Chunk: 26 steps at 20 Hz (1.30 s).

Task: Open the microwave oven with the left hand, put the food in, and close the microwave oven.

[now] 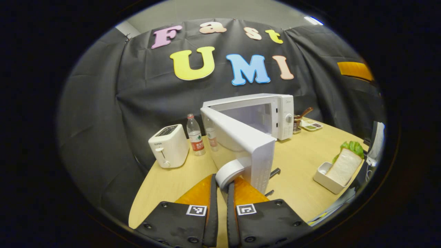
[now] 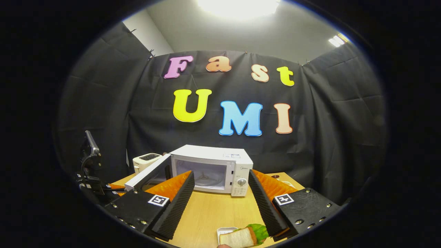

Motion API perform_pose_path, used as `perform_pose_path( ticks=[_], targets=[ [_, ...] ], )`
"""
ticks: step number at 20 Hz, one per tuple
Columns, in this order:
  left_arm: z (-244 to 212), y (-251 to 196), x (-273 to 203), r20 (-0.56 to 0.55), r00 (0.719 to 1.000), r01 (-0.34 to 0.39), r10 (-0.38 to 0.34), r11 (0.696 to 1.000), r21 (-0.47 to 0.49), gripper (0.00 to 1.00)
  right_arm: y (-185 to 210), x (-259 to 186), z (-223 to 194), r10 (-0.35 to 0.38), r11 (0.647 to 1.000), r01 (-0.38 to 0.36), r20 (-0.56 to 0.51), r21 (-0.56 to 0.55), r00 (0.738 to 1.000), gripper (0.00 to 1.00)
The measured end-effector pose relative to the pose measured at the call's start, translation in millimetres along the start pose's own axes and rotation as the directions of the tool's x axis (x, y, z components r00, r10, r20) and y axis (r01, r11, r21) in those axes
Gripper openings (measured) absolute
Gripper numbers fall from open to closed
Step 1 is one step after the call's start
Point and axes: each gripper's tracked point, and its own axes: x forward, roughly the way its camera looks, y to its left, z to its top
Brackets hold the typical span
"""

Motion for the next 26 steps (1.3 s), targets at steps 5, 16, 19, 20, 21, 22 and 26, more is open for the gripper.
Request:
perform_pose_path(
  ticks=[5, 16, 19, 20, 21, 22, 26],
  targets=[
    [-14, 20, -15, -0.033, 0.995, -0.101, 0.098, 0.989, -0.112, 0.25, 2, 4, 5, 0.054, 0.999, -0.054, -0.012, 0.005, 0.998, 0.96],
    [32, 41, -112, 0.027, 0.905, -0.411, 0.424, 0.889, -0.202, 0.99, -59, 11, -20, 0.168, 0.985, -0.162, -0.119, 0.059, 0.978, 0.95],
    [68, 33, -135, 0.087, 0.879, -0.444, 0.469, 0.871, -0.211, 0.99, -74, 10, -47, 0.218, 0.974, -0.198, -0.21, 0.115, 0.953, 0.96],
    [78, 30, -141, 0.103, 0.871, -0.452, 0.48, 0.866, -0.214, 1.0, -78, 9, -55, 0.241, 0.966, -0.21, -0.24, 0.15, 0.94, 0.96],
    [89, 26, -147, 0.119, 0.865, -0.458, 0.488, 0.863, -0.215, 0.99, -82, 8, -62, 0.262, 0.958, -0.217, -0.268, 0.186, 0.927, 0.96],
    [98, 23, -154, 0.132, 0.855, -0.469, 0.502, 0.856, -0.216, 1.0, -86, 8, -70, 0.279, 0.951, -0.219, -0.295, 0.219, 0.914, 0.96],
    [128, 5, -168, 0.189, 0.836, -0.475, 0.516, 0.851, -0.224, 0.97, -98, 7, -111, 0.328, 0.93, -0.209, -0.428, 0.302, 0.842, 0.96]
  ],
)
